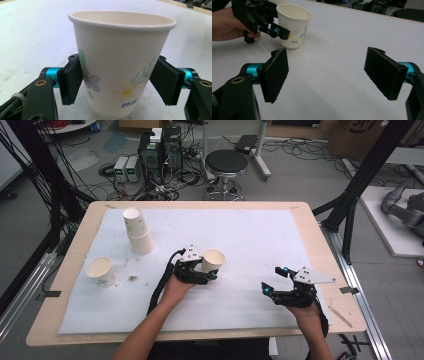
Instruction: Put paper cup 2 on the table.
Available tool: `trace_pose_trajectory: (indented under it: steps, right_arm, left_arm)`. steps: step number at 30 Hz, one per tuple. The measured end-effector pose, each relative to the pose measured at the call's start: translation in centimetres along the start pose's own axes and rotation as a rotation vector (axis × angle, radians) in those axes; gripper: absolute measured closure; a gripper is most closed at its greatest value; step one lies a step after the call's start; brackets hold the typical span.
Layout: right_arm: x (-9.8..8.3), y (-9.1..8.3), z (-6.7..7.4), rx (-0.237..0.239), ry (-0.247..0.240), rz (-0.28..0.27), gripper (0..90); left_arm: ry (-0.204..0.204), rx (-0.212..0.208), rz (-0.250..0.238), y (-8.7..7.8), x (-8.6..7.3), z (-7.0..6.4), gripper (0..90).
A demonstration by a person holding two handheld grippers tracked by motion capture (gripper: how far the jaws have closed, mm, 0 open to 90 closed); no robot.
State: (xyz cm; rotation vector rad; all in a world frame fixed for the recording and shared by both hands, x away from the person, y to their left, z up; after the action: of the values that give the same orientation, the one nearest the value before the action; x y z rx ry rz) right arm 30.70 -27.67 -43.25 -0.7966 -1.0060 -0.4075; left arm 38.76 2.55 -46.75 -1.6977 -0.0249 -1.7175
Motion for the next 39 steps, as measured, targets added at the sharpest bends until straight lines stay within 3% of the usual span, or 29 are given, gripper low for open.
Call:
trace_pose_trajectory:
  steps: [8,13,17,22,32,39]
  right_arm:
    - [0.0,-0.1,0.0,0.000,-0.001,-0.005,20.2]
    - [0.0,-0.1,0.0,0.002,0.003,-0.002,20.2]
    - [0.0,0.0,-0.1,0.001,0.005,0.000,20.2]
    - [-0.2,0.1,-0.3,0.001,0.012,0.006,20.2]
    - [-0.3,0.2,-0.6,-0.018,0.008,0.012,20.2]
    - [-0.1,0.0,-0.5,-0.032,0.004,-0.003,20.1]
  left_arm:
    - [0.049,0.009,0.080,-1.1,-0.6,-0.6,30.0]
    - [0.030,0.009,0.071,-1.3,-0.8,-0.5,29.7]
    - [0.002,-0.009,0.034,-1.8,-0.9,-0.5,23.4]
    - [-0.035,-0.005,-0.041,-4.3,-1.1,0.0,19.3]
    - [-0.038,0.069,-0.214,-10.8,-1.3,1.3,16.8]
    - [-0.050,0.148,-0.271,-14.2,-3.4,1.4,16.2]
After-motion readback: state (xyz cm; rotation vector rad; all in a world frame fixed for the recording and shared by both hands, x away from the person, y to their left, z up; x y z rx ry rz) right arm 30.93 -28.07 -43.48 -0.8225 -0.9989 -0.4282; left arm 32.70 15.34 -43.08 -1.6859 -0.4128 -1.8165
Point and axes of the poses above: each handheld gripper's, and its own axes: y roughly forward along the jaws, x roughly out of its top, z roughly to its left, the point moved 4 cm from there along y, roughly forward along the jaws, and after that the axes turned 15 degrees about y, right-handed, at the moved point
